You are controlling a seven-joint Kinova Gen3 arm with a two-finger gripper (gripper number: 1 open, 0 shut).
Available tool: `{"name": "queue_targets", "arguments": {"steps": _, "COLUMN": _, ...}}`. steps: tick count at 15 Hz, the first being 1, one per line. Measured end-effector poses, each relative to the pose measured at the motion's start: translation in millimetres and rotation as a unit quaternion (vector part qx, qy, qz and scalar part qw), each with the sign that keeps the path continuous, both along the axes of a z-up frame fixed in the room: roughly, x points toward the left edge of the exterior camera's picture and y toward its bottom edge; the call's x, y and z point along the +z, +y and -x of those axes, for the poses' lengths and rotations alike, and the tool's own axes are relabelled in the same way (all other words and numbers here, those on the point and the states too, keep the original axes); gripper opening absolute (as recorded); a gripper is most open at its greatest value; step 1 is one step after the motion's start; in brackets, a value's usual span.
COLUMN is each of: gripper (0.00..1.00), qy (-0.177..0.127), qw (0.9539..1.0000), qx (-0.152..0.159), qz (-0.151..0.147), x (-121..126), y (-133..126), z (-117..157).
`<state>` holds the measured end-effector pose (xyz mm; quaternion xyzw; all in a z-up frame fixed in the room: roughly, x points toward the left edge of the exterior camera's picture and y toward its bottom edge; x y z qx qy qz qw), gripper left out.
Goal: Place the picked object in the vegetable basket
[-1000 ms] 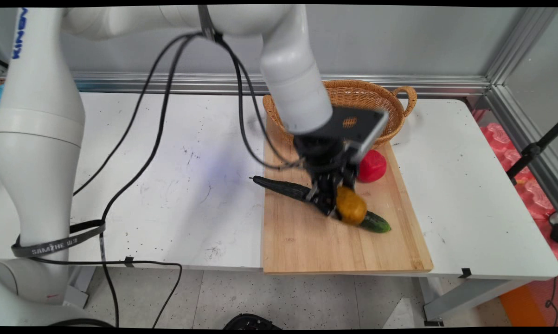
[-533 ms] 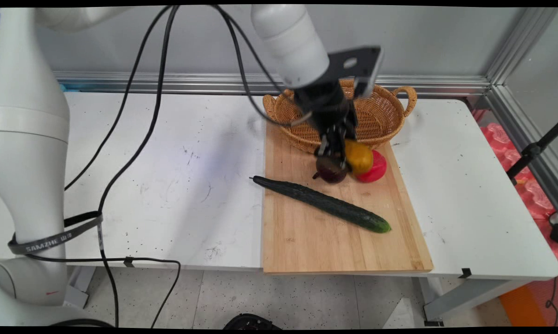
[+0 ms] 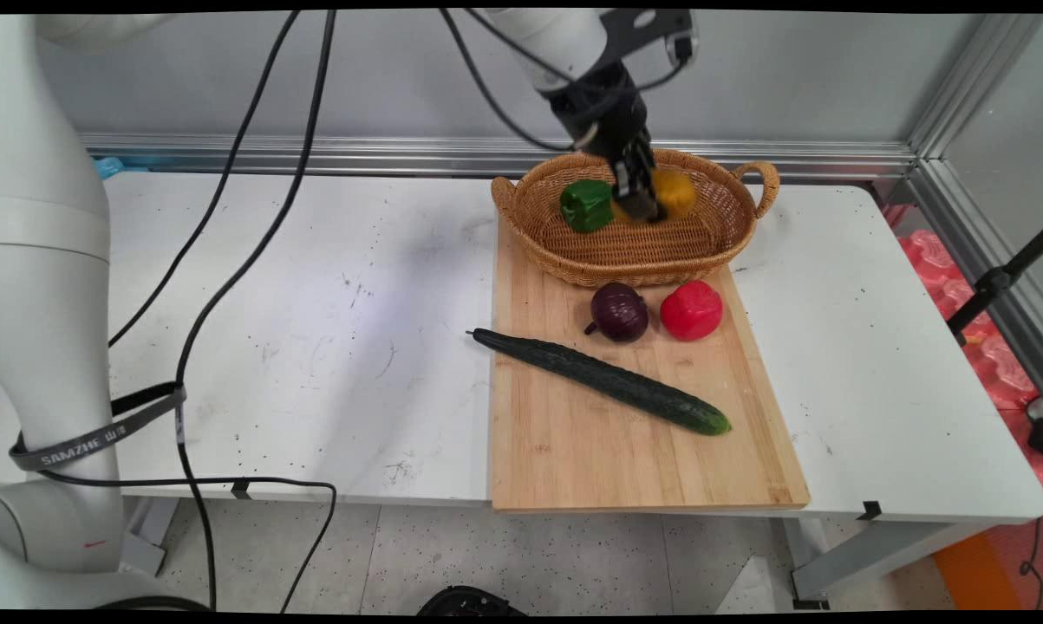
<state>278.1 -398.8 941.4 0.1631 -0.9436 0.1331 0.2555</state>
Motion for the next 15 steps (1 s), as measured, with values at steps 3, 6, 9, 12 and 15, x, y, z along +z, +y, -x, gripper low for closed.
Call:
{"name": "queue_targets", "arguments": {"steps": 3, "gripper": 0.00, "qy": 0.016, "qw": 0.9975, "qx": 0.069, "qz": 0.008, "x": -2.7, "y": -37.2, "z": -8.2}}
{"name": "queue_targets", "arguments": {"steps": 6, "gripper": 0.00, "qy": 0.024, "qw": 0.9926, "qx": 0.118, "qz": 0.012, "x": -11.3, "y": -66.5, "z": -9.9}}
{"name": "queue_targets", "arguments": {"steps": 9, "gripper": 0.00, "qy": 0.029, "qw": 0.9868, "qx": 0.159, "qz": 0.009, "x": -26.3, "y": -91.6, "z": -7.2}}
{"name": "queue_targets", "arguments": {"steps": 12, "gripper": 0.00, "qy": 0.031, "qw": 0.9810, "qx": 0.191, "qz": 0.000, "x": -45.7, "y": -114.1, "z": -0.2}}
{"name": "queue_targets", "arguments": {"steps": 15, "gripper": 0.00, "qy": 0.030, "qw": 0.9768, "qx": 0.212, "qz": -0.013, "x": -68.3, "y": -133.0, "z": 8.8}}
